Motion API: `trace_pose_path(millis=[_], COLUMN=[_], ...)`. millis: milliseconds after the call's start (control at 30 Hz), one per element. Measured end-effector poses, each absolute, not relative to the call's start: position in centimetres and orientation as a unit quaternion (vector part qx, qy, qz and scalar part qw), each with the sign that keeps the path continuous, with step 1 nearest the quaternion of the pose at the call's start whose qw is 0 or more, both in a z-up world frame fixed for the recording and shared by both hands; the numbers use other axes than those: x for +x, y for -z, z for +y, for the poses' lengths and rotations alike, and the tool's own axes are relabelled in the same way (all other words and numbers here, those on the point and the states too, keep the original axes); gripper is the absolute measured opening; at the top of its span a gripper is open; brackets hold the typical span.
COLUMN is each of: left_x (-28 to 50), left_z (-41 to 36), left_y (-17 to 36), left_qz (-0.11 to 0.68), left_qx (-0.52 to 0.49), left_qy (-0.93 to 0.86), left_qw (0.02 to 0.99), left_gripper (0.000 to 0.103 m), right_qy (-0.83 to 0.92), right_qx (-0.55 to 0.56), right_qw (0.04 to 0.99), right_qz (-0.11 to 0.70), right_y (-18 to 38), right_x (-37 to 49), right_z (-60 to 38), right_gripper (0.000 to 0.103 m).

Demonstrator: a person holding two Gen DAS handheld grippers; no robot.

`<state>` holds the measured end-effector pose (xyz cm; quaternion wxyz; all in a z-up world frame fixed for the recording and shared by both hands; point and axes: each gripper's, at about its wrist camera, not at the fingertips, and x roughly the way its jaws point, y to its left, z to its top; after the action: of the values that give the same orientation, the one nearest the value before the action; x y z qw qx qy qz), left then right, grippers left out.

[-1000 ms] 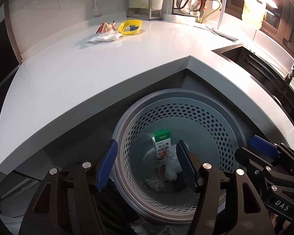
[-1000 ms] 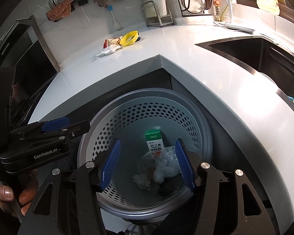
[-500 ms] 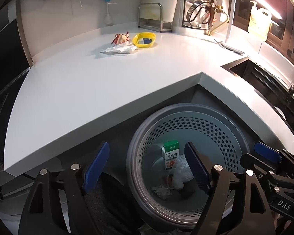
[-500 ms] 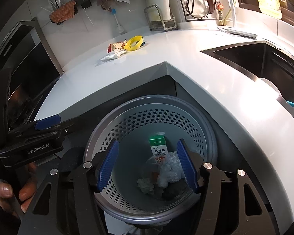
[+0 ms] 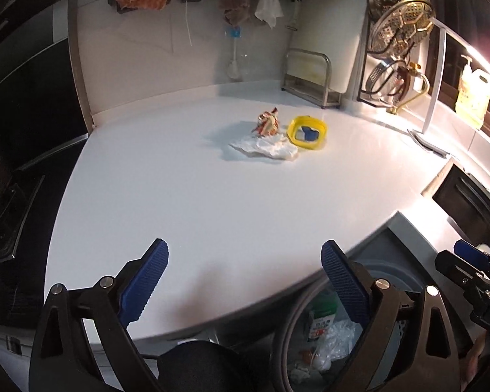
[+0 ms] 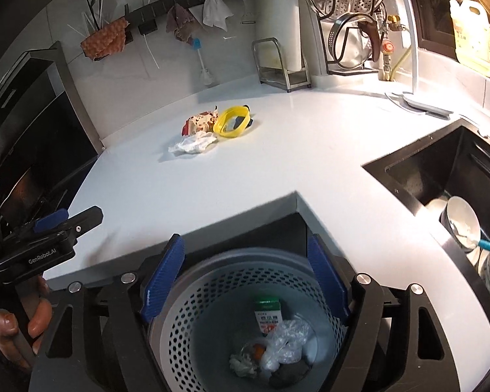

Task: Collect trash
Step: 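Move both open tools back toward the yellow lid and tissue, then reach the right tool to the yellow lid and close on its rim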

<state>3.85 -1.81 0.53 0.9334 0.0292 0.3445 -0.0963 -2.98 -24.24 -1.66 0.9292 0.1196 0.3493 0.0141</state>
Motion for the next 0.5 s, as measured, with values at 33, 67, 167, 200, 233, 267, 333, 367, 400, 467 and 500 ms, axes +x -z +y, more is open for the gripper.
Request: trace_pose_path(millis=[33,67,167,200,233,267,333,367,400,467,500], left_x=[4.6,5.2,7.3,8.0,8.6,9.1,10.2,10.7,11.2,12.2,12.6], left_z=[-1.6,-1.4,-0.9,-0.8,-0.7,-0.5,-0.4,-0.3,-0.2,-0.1,0.0], left_y=[-0.9,-1.1,-1.7,-1.8,-1.9,-1.9,-1.8,-1.7,-1.5,-1.2,-1.1], left_qz=[0.34,0.336,0.324,0.322,0.321,0.32,0.319,0.32,0.321,0.325,0.327], left_qx=[0.026,0.025,0.019,0.017,0.015,0.013,0.014,0.014,0.013,0.009,0.007], left_qy=[0.092,0.086,0.072,0.068,0.065,0.063,0.058,0.056,0.055,0.054,0.055], left_qw=[0.936,0.938,0.943,0.944,0.945,0.945,0.946,0.946,0.945,0.944,0.944], left_gripper=[0.094,0.094,0.094,0.094,0.094,0.094,0.094,0.094,0.094,0.094,0.094], right_qy=[-0.013,-0.012,-0.015,-0.014,-0.013,-0.014,-0.01,-0.008,-0.008,-0.009,-0.008], right_qx=[0.116,0.112,0.103,0.098,0.092,0.087,0.075,0.07,0.067,0.062,0.057], right_qw=[0.93,0.931,0.933,0.934,0.934,0.934,0.934,0.933,0.933,0.932,0.931], right_qz=[0.348,0.347,0.344,0.344,0.345,0.347,0.35,0.352,0.353,0.358,0.36], right_y=[1.3,1.0,0.5,0.4,0.4,0.4,0.4,0.5,0.6,0.9,1.0], right_x=[-1.9,-0.8,2.5,3.7,4.9,6.1,8.7,9.9,11.2,13.5,14.5], right_z=[-24.2,-24.1,-23.9,-23.8,-23.7,-23.5,-23.2,-23.0,-22.9,-22.5,-22.3], right_gripper=[0.074,0.074,0.077,0.077,0.077,0.077,0.077,0.077,0.077,0.077,0.077])
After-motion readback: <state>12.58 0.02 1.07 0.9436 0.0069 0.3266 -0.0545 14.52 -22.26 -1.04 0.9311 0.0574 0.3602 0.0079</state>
